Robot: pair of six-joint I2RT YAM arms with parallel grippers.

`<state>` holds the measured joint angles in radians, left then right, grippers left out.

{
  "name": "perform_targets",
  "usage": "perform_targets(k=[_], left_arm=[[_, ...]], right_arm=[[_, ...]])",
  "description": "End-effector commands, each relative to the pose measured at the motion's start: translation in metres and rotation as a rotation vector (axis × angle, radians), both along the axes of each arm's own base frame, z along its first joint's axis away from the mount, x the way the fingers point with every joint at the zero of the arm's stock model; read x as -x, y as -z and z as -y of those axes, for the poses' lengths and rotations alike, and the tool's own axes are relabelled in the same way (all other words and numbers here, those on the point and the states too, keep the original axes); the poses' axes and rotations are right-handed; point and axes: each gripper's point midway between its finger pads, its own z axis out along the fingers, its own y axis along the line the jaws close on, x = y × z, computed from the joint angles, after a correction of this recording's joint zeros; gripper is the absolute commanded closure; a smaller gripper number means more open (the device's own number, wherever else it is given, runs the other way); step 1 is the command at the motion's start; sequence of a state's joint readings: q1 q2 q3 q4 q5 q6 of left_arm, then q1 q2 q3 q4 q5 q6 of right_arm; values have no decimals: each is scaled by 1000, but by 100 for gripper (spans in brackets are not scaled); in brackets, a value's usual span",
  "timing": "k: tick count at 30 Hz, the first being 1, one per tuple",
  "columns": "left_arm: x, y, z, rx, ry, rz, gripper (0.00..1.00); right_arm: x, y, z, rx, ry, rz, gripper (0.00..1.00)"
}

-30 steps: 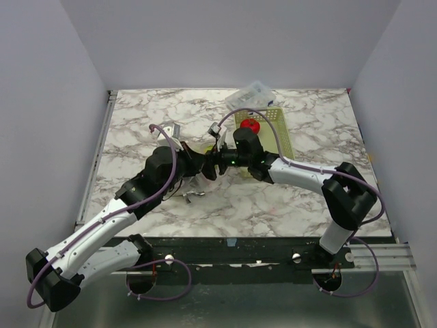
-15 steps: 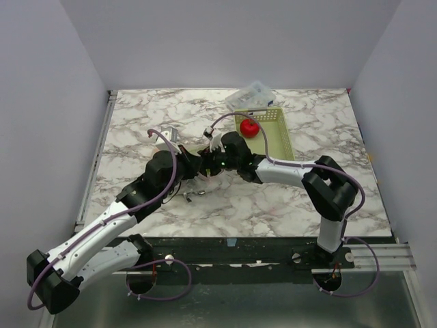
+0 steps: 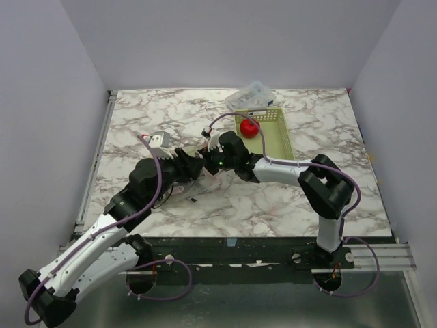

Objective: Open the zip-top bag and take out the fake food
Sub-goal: Pick up the fake fish from the zipper food storage bag.

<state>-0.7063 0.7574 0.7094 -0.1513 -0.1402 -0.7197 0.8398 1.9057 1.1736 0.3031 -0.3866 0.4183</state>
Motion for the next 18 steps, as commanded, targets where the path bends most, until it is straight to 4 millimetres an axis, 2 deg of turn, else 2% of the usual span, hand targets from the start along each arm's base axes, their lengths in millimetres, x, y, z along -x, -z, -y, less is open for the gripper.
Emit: perform_targets(k=[1, 4, 7, 12, 18], left_arm=[[15, -9, -24, -19, 29, 91, 36], [20, -2, -43, -51, -6, 94, 23], [22, 18, -61, -86, -64, 47, 11], [18, 52, -78, -107, -117, -57, 4], [13, 64, -83, -87, -125, -94, 2]], right_arm=[[9, 6, -8, 2, -58, -9, 23], [18, 9, -7, -1, -98, -20, 23], [26, 5, -4, -8, -133, -4, 23], [36, -12, 3, -41, -185, 15, 21], [54, -26, 5, -73, -286, 26, 21]])
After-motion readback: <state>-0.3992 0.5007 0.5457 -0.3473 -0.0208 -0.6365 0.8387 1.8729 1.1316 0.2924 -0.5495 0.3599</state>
